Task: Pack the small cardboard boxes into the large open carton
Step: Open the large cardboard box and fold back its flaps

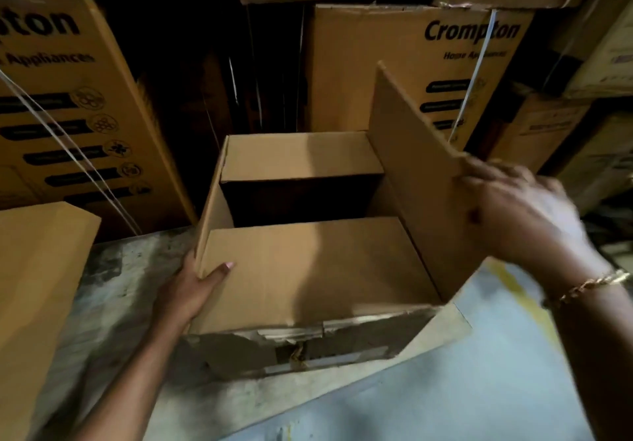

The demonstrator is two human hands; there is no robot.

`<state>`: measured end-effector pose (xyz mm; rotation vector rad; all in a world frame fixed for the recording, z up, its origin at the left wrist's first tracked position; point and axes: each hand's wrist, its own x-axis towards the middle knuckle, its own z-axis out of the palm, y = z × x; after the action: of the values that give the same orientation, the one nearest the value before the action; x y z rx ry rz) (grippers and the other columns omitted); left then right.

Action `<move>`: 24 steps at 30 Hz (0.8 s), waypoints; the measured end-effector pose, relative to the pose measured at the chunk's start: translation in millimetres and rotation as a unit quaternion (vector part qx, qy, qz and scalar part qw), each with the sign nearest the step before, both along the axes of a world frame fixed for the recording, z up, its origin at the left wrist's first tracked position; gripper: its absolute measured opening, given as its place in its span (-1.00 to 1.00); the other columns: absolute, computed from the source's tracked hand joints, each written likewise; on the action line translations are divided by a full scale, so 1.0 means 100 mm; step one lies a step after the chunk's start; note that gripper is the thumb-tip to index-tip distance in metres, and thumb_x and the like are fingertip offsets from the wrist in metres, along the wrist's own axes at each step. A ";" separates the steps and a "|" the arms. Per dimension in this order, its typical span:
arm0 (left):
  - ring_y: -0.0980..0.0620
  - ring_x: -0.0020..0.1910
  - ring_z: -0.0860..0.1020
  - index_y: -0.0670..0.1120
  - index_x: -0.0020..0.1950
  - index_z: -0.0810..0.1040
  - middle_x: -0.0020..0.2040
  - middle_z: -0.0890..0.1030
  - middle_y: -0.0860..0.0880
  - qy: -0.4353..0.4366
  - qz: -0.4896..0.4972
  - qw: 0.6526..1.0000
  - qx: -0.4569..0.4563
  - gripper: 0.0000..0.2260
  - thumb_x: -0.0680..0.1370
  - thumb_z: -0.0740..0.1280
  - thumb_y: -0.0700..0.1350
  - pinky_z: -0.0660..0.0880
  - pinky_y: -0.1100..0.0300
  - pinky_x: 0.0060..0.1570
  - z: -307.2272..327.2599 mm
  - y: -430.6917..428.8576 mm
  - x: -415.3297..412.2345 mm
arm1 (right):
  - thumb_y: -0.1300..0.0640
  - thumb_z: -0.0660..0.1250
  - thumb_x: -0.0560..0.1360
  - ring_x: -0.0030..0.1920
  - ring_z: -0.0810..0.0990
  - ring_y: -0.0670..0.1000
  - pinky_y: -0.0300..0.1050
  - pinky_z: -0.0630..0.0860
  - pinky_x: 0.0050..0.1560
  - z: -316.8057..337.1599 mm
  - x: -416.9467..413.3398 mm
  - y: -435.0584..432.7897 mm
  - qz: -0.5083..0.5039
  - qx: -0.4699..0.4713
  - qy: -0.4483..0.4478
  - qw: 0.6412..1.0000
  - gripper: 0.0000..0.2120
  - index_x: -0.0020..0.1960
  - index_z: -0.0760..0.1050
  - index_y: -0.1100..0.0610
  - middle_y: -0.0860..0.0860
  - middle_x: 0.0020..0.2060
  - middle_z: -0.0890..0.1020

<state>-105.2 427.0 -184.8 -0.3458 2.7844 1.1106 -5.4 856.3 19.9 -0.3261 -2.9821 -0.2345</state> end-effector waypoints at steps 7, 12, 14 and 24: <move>-0.29 0.16 0.57 -0.03 0.44 0.39 0.29 0.57 -0.22 -0.052 0.047 0.997 0.021 0.14 0.06 0.22 0.68 0.52 -0.19 0.16 -0.03 -0.03 -0.07 | -0.40 0.15 0.51 0.40 0.36 0.22 0.21 0.30 0.39 -0.93 0.00 0.44 -0.154 -0.119 -0.136 0.971 -0.42 0.32 0.45 -0.02 0.10 0.41 0.42; -0.27 0.14 0.58 -0.07 0.37 0.46 0.24 0.60 -0.22 -0.054 0.058 0.996 0.042 0.02 0.13 0.31 0.59 0.53 -0.16 0.17 0.04 0.17 -0.01 | -0.33 0.28 0.52 -0.08 0.59 0.07 -0.14 0.49 -0.19 -1.71 -0.19 0.17 -0.174 -0.513 -0.071 0.837 -0.54 0.24 0.45 -0.03 0.11 0.11 0.66; -0.27 0.16 0.58 -0.08 0.37 0.46 0.25 0.60 -0.21 -0.050 0.062 0.996 0.035 -0.10 0.25 0.39 0.51 0.52 -0.13 0.17 0.06 0.30 0.03 | -0.34 0.23 0.53 -0.09 0.57 0.12 -0.07 0.46 -0.12 -1.84 -0.31 0.23 -0.169 -0.464 -0.031 0.869 -0.57 0.19 0.45 -0.05 0.10 0.06 0.66; -0.30 0.21 0.53 -0.14 0.37 0.42 0.30 0.55 -0.25 -0.035 0.121 0.992 -0.028 -0.26 0.42 0.41 0.37 0.50 -0.14 0.16 0.03 1.62 0.31 | -0.17 0.10 0.64 0.00 0.63 0.22 0.17 0.61 0.07 -1.81 -0.72 1.57 -0.080 -0.367 -0.057 0.925 -0.59 0.31 0.49 0.06 0.16 0.05 0.62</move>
<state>-74.2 588.5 -181.3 -0.7314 2.7691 1.0446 -77.2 1013.2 -160.8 -0.6427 -3.0269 0.9033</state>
